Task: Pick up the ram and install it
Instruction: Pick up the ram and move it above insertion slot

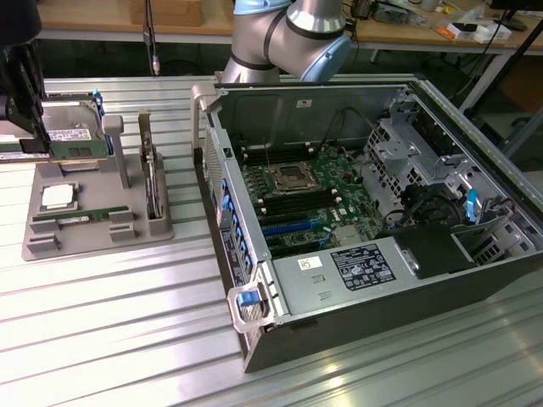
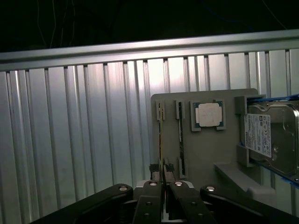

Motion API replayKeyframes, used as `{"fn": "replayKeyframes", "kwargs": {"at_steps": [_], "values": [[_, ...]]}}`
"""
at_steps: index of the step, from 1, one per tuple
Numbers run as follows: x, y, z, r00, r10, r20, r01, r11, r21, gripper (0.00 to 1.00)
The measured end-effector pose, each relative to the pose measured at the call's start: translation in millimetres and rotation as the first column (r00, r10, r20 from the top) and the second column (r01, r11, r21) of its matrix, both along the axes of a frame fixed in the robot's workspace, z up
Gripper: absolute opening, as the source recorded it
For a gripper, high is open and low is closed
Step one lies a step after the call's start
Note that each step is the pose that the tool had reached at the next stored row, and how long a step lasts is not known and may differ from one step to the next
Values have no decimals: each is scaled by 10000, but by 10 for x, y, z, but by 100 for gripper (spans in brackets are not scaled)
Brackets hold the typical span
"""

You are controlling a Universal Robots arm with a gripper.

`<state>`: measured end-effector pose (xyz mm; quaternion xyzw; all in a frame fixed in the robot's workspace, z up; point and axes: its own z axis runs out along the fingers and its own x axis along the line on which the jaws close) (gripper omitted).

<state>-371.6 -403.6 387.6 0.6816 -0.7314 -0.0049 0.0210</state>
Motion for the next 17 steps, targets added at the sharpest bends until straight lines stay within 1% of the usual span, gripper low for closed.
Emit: {"fn": "replayKeyframes", "kwargs": {"at_steps": [8,10,13,15,16,17], "values": [[0,0,0,10000,0,0,0,10000,0,13],[2,1,-1,10000,-1,-9,1,10000,-2,13],[27,1,0,9999,0,-118,-1,10000,-34,13],[54,4,0,9998,-1,-216,0,10000,-65,13],[76,5,0,9996,-1,-298,-1,10000,-90,13],[93,6,0,9993,-2,-363,-2,9999,-106,13]]}}
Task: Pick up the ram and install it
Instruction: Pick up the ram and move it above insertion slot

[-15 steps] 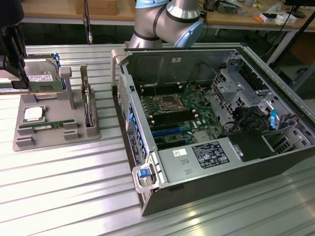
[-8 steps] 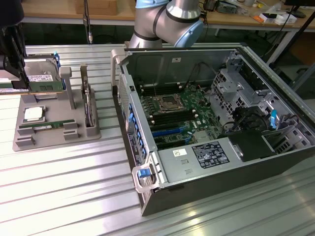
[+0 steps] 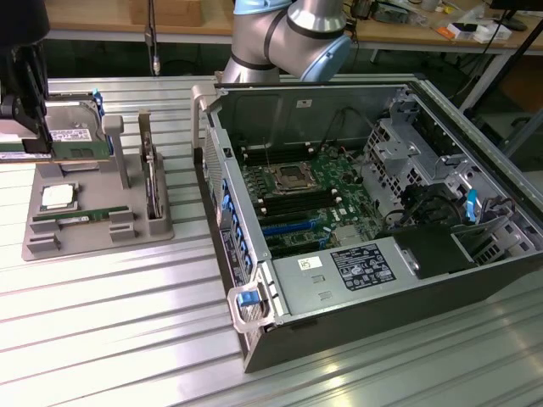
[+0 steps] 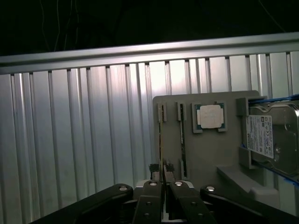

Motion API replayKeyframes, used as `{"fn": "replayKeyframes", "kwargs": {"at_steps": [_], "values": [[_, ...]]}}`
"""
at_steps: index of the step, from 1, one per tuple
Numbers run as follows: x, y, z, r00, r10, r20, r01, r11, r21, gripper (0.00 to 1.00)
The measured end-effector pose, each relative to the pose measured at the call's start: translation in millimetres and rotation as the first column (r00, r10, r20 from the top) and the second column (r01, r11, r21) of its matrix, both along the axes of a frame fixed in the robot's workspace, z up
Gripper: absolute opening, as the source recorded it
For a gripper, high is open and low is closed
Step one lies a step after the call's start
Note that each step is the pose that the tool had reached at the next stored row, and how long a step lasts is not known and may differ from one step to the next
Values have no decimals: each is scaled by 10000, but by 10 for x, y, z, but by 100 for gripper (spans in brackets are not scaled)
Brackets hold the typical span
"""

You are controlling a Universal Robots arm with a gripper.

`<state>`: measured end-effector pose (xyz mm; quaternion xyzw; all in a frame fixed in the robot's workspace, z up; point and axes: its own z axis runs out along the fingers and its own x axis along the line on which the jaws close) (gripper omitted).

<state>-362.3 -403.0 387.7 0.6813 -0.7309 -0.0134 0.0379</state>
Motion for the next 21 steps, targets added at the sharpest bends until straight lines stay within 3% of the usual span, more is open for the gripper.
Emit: {"fn": "replayKeyframes", "kwargs": {"at_steps": [1,10,21], "values": [[5,0,0,10000,0,-25,0,10000,-5,13],[14,2,0,10000,0,-26,0,10000,-5,13],[385,88,0,10000,0,-34,0,10000,-5,13]]}}
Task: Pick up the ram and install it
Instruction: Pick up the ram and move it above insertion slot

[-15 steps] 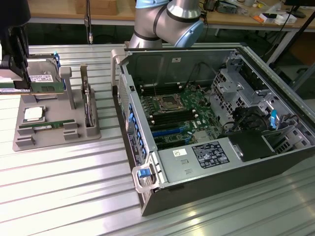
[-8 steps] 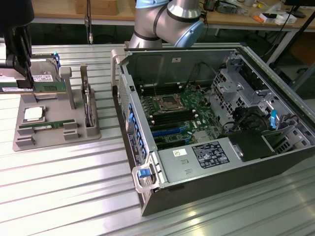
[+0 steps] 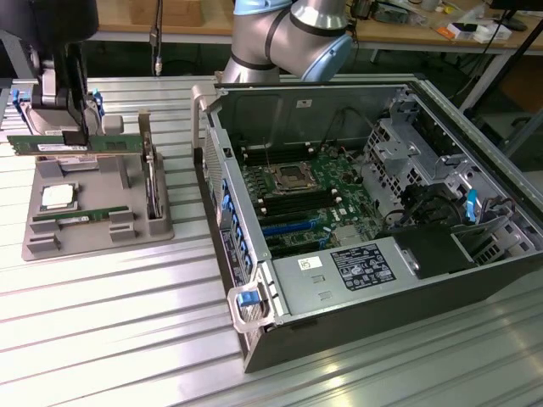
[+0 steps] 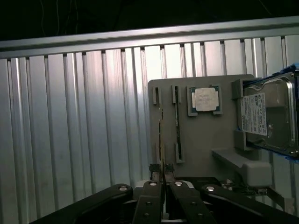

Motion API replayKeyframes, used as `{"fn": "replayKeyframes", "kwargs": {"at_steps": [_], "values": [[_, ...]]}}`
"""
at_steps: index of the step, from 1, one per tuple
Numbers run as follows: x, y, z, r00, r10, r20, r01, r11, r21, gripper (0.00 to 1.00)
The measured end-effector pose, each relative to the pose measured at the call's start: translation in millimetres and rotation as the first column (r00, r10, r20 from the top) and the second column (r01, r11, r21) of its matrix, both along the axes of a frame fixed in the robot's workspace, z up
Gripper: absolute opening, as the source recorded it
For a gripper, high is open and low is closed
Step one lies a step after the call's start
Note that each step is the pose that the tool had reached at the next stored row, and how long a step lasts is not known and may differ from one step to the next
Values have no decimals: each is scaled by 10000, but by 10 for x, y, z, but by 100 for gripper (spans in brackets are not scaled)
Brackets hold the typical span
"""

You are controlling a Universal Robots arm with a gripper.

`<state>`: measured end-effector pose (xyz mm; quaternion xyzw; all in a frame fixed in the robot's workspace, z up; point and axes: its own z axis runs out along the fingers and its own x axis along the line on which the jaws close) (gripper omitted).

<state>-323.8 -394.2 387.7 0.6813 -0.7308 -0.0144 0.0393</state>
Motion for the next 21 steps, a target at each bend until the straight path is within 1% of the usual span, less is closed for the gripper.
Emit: {"fn": "replayKeyframes", "kwargs": {"at_steps": [1,2,5,9,15,21], "values": [[40,9,-1,10000,0,1,0,10000,1,13],[112,25,-1,10000,0,-2,0,10000,1,13],[210,46,0,10000,1,-7,-1,10000,0,13],[412,86,0,10000,0,-20,0,10000,0,13],[623,126,0,10000,0,-44,0,10000,-1,13],[865,170,-1,10000,0,-77,0,10000,-1,13]]}}
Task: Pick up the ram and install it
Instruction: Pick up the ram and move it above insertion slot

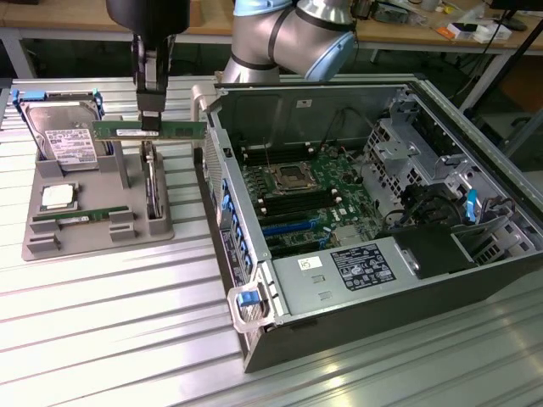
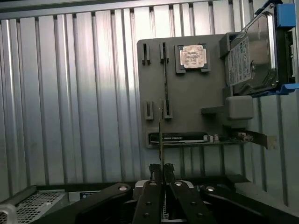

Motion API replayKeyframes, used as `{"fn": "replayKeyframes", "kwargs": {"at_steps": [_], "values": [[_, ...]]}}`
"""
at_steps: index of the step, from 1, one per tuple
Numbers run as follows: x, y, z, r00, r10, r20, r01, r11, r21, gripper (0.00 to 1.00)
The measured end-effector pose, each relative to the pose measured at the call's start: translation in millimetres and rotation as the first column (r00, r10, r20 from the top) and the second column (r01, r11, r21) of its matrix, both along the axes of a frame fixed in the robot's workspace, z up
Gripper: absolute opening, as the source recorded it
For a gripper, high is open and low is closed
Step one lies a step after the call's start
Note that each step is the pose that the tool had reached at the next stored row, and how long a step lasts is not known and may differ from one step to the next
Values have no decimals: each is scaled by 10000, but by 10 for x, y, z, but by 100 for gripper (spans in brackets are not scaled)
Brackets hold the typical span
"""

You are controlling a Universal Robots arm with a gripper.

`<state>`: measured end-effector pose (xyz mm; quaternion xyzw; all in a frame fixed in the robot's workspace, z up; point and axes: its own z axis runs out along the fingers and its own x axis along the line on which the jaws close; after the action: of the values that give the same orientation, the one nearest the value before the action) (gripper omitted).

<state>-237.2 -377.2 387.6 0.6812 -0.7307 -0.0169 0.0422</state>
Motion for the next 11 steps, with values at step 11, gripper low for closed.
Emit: {"fn": "replayKeyframes", "kwargs": {"at_steps": [11], "values": [[623,107,0,10000,1,-100,-1,10000,-3,13]]}}
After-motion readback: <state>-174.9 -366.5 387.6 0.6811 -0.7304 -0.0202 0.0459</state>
